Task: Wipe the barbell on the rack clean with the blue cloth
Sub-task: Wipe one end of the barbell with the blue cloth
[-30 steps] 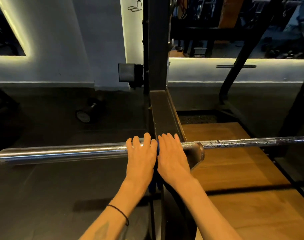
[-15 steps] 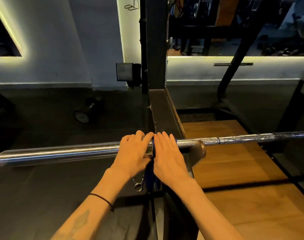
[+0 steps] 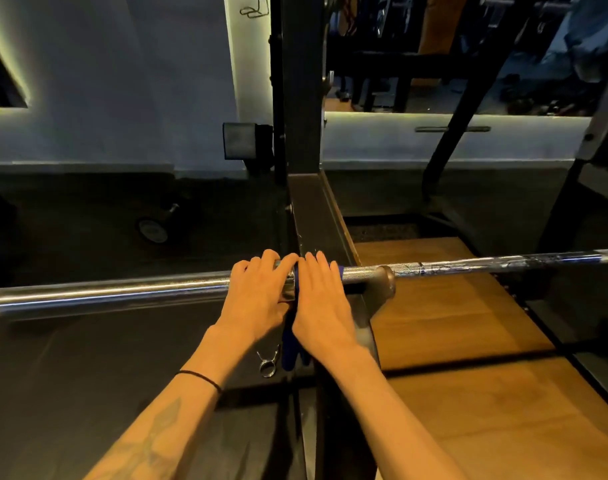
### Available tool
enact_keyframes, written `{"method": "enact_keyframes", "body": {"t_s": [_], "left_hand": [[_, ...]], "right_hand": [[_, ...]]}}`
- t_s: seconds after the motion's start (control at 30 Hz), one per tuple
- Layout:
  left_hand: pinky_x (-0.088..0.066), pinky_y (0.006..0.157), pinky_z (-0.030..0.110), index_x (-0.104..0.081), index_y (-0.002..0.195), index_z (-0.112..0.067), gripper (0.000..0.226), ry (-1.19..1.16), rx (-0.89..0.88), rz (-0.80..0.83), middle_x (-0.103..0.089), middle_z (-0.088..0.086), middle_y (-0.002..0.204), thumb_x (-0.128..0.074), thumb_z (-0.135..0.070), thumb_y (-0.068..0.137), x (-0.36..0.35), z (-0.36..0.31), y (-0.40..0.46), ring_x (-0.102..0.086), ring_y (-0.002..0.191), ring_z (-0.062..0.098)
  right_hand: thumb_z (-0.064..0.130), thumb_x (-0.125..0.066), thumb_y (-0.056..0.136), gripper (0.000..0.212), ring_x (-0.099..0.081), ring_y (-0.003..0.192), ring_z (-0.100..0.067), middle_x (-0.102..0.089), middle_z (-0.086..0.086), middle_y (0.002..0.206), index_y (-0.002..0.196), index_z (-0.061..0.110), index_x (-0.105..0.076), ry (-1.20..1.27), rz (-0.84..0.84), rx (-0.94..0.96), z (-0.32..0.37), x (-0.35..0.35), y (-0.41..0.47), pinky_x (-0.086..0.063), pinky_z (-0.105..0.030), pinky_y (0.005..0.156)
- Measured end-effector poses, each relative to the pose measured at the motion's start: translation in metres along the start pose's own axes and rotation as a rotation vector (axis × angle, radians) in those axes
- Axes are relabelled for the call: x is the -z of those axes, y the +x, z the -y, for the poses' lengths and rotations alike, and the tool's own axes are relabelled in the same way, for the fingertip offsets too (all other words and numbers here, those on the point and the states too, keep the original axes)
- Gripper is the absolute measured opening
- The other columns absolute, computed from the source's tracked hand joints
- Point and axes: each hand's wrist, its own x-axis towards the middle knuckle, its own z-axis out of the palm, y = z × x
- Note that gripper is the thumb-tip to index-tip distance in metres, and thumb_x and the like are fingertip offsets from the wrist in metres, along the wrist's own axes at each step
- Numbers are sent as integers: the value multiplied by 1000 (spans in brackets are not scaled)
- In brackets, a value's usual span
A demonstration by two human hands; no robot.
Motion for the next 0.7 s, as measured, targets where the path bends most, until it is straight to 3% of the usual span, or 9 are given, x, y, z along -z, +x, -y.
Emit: {"method": "enact_keyframes", "body": {"t_s": [0.07,0.13,0.17,0.3,0.4,0.57,0.7], "left_hand": [[-35,102,38,-26,151,-30,85,-21,-3,-2,-43,1,139,-73,-41,81,1,-1,1,-50,118,21],[-37,99,37,-28,150,-29,84,-30,-13,-8,-45,2,136,-74,-43,80,2,-1,1,-51,114,22],[-37,98,37,-28,150,-29,84,-24,-15,-12,-44,2,136,-73,-43,81,2,0,1,-51,113,21],[-36,99,35,-26,152,-30,85,-24,-15,-7,-43,0,137,-72,-45,82,3,-1,1,-49,115,19],[-37,96,35,-28,151,-32,87,-30,-4,-4,-45,-2,134,-74,-46,79,2,1,1,-51,110,18],[-44,89,37,-45,140,-31,83,-37,31,-31,-55,-1,124,-83,-39,66,-3,1,4,-58,99,19],[-45,89,39,-49,136,-30,84,-69,34,-32,-57,-2,121,-86,-38,61,-5,0,5,-60,97,19]], "right_hand": [[28,-58,95,79,-15,154,-35,-20,-17,164,158,3,-18,-3,-23,43,-14,0,-1,-9,-47,127],[35,-61,90,63,-40,134,-32,-41,-13,143,142,7,-40,31,-70,-31,-31,4,0,-31,-43,117],[39,-59,89,56,-43,124,-29,-44,-10,133,134,10,-44,33,-75,-81,-36,8,3,-34,-41,112],[41,-44,93,50,-43,123,-35,-47,-15,125,128,5,-46,-128,49,-191,-32,13,8,-28,-49,115],[34,-52,93,49,-43,132,-34,-50,-12,132,134,8,-46,-21,56,-109,-27,13,10,-19,-48,123],[26,-74,84,57,-52,118,-28,-56,-8,127,132,13,-47,65,92,52,-14,14,18,-31,-42,116],[30,-67,87,49,-50,106,-28,-52,-11,116,126,10,-45,-67,116,49,-17,14,16,-36,-43,106]]}}
